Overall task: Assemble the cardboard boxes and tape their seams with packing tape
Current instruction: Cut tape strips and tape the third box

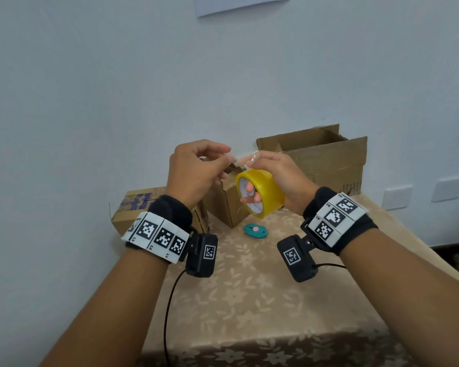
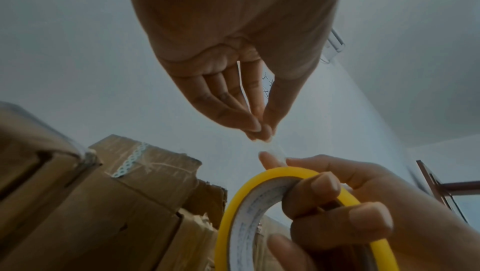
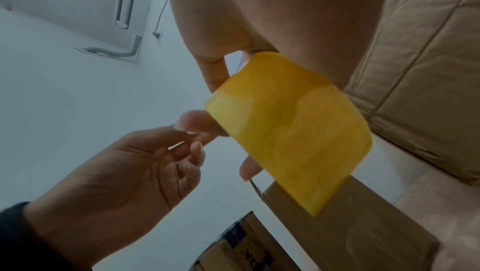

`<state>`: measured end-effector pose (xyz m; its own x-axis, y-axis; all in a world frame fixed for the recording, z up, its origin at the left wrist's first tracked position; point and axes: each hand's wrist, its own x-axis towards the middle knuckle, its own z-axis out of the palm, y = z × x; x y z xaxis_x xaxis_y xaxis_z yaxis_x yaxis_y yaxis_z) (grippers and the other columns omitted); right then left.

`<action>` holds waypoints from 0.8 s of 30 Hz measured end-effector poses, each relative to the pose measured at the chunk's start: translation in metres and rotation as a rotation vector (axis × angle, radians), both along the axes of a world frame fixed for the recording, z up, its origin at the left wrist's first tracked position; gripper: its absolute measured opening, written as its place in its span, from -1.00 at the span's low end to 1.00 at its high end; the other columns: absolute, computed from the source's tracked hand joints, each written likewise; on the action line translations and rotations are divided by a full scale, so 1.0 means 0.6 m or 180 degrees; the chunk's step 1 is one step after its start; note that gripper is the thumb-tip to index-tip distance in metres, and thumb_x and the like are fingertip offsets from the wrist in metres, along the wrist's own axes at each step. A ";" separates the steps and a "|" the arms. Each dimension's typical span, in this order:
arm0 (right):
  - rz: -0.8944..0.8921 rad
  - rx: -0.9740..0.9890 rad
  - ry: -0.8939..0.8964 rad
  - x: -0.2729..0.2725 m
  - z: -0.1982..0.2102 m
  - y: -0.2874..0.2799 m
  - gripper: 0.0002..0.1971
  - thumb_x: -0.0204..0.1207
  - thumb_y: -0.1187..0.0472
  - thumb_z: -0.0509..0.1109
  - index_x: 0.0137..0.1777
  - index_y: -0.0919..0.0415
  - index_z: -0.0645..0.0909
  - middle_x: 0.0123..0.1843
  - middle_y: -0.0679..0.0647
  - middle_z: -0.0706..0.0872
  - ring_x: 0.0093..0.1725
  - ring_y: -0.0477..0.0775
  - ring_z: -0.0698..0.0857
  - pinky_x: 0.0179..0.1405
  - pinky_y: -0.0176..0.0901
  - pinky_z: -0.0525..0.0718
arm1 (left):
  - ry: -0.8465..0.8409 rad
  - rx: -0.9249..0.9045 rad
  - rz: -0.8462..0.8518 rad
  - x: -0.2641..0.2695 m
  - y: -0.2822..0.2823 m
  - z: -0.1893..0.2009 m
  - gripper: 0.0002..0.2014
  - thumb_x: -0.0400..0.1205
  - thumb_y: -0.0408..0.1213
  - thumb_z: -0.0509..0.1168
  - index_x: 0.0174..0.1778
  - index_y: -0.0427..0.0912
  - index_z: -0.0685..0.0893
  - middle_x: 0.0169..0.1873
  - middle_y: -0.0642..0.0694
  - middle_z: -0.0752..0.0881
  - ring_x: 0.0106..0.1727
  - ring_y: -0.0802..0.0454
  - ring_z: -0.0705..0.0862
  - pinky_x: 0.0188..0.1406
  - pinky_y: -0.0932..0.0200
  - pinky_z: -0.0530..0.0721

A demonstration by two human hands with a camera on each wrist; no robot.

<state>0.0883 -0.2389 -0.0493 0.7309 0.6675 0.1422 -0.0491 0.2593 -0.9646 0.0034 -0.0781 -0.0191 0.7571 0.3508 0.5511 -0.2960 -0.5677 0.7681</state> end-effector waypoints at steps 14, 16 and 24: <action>0.0004 0.0134 0.0052 0.004 0.000 0.000 -0.76 0.73 0.32 0.33 0.20 0.52 0.69 -0.41 0.35 0.63 -0.63 0.19 0.55 -0.21 0.12 0.83 | -0.0077 0.0931 0.0212 0.011 0.010 -0.017 -0.75 0.50 -0.31 0.63 0.09 -0.05 0.88 -0.11 -0.01 0.84 -0.37 0.04 0.80 -0.24 0.17 0.77; 0.0002 0.0123 0.0046 0.005 -0.001 0.000 -0.78 0.72 0.31 0.34 0.16 0.46 0.73 -0.41 0.35 0.64 -0.62 0.20 0.56 -0.22 0.10 0.82 | -0.0170 0.0926 0.0227 0.011 0.010 -0.017 -0.73 0.52 -0.31 0.62 0.14 -0.06 0.87 -0.12 -0.01 0.84 -0.39 0.07 0.80 -0.25 0.25 0.75; -0.0009 0.0093 0.0041 0.010 -0.005 0.001 -0.73 0.73 0.32 0.32 0.27 0.53 0.67 -0.39 0.36 0.65 -0.61 0.20 0.58 -0.07 0.22 0.83 | -0.0259 0.1265 0.0530 0.012 0.012 -0.019 -0.93 0.62 -0.15 0.52 -0.18 0.05 0.84 -0.15 0.08 0.77 -0.41 0.15 0.76 -0.26 0.08 0.73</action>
<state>0.0943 -0.2384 -0.0523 0.7347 0.6611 0.1521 -0.0607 0.2874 -0.9559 0.0106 -0.0708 -0.0303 0.6567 0.2130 0.7234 -0.2259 -0.8597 0.4582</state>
